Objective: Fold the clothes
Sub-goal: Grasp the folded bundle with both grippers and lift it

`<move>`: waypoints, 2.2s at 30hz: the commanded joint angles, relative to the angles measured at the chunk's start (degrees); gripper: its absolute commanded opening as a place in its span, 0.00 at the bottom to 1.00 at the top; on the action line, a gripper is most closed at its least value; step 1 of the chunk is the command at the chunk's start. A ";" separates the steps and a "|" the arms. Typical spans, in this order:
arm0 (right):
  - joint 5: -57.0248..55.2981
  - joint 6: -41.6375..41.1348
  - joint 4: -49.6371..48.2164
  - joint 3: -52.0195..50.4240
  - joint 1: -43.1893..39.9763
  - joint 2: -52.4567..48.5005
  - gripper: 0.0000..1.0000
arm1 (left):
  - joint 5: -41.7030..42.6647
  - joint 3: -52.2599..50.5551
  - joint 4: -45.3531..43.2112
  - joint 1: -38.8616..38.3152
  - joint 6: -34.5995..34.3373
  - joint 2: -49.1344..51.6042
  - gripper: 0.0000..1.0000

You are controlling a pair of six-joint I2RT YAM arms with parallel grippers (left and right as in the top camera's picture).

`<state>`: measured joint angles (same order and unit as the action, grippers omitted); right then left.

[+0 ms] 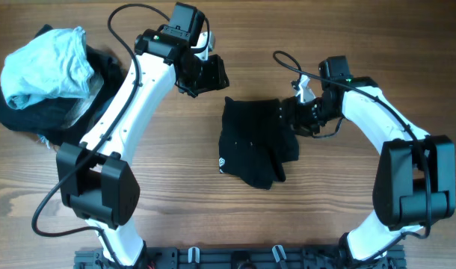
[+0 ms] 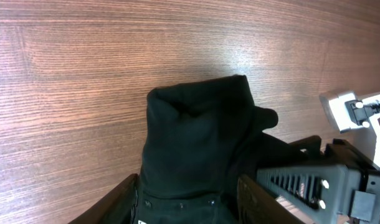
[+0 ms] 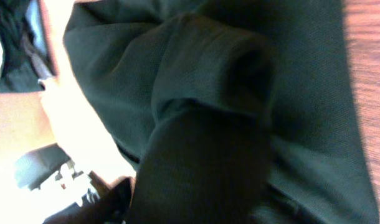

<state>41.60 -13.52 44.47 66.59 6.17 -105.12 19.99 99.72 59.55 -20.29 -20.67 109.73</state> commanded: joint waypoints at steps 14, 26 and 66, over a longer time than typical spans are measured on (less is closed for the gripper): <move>14.99 5.86 -16.37 4.68 -0.15 3.45 0.04 | -3.13 1.07 -1.46 -0.15 0.94 -1.25 0.53; -18.78 -2.08 -6.99 4.68 -5.11 7.93 0.74 | -3.15 0.33 4.50 -0.15 0.96 -1.20 0.63; -15.39 -9.42 -9.81 -2.78 2.27 20.81 0.21 | -9.14 -17.31 -38.64 5.53 -4.04 9.18 0.23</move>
<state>27.55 -22.74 35.00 63.37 8.51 -82.91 13.28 74.76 17.98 -20.95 -29.93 117.03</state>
